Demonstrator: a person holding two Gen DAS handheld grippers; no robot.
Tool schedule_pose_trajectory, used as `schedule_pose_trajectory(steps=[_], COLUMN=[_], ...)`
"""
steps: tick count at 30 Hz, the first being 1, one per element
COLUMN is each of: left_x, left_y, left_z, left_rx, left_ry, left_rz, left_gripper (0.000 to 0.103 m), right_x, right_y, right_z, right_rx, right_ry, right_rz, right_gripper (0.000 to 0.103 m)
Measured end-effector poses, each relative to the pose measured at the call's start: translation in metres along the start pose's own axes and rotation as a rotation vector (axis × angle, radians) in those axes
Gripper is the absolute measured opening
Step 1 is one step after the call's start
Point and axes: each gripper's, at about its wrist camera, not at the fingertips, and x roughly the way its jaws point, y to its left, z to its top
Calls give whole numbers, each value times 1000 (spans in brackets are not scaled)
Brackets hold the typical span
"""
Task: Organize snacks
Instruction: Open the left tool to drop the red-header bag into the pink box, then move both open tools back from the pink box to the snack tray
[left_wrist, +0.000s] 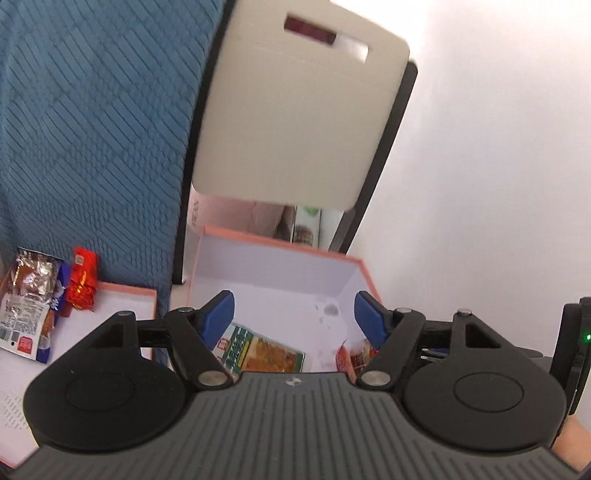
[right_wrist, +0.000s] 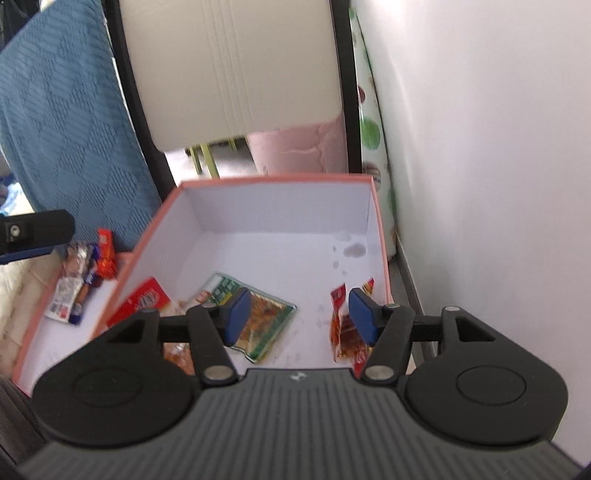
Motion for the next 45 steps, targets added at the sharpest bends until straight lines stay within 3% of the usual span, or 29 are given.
schedule_pose_trajectory(steps=[10,19,45], left_x=[-64,-104,-144], left_y=[20,46,136], left_z=[3,-16,-58], left_rx=[16,37,-34], left_ry=[-145,-219,-233], left_rz=[8,50,118], left_gripper=[77,77,77], right_x=[-45,-68,-69], right_y=[33,74,168], right_z=[8,-3,-48], right_rx=[-42,-60,-154], right_ry=[-120,-185,-181], right_rz=[33,68,132], right_gripper=[61,61,61])
